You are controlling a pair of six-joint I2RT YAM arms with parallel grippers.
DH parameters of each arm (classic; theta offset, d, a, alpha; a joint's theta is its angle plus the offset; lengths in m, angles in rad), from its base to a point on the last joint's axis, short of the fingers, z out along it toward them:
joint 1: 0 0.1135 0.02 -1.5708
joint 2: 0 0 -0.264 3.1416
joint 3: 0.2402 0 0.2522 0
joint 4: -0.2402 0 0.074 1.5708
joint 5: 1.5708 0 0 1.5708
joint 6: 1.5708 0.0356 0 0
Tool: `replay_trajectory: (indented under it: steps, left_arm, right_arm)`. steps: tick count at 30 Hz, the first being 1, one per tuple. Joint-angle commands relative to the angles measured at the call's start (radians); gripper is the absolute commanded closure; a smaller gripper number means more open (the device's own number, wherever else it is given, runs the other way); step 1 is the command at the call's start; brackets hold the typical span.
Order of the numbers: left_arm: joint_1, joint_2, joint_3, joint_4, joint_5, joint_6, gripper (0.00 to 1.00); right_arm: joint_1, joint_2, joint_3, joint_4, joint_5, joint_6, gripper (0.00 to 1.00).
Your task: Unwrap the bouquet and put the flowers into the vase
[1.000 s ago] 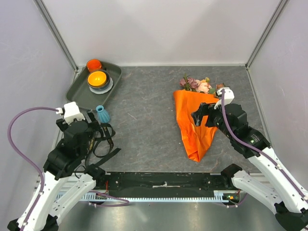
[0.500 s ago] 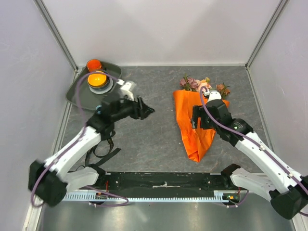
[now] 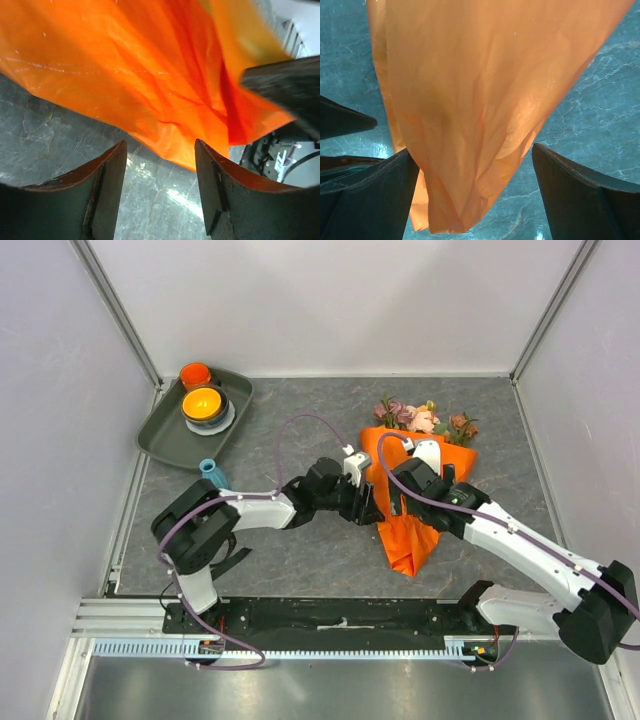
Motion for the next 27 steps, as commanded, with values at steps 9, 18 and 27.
replay_trajectory:
  steps: [9,18,27]
  left_arm:
    - [-0.019,0.151,0.058,0.054,-0.013,0.033,0.37]
    - [-0.019,0.111,0.023,0.052,-0.046,0.047,0.37]
    - [-0.019,0.01,-0.061,0.11,-0.08,0.061,0.35]
  right_arm:
    - [-0.049,-0.256,-0.087,-0.199,0.341,0.48,0.02]
    - [-0.121,-0.476,-0.004,-0.44,0.547,0.678,0.02]
    - [-0.119,-0.378,0.165,-0.002,0.188,-0.04,0.02]
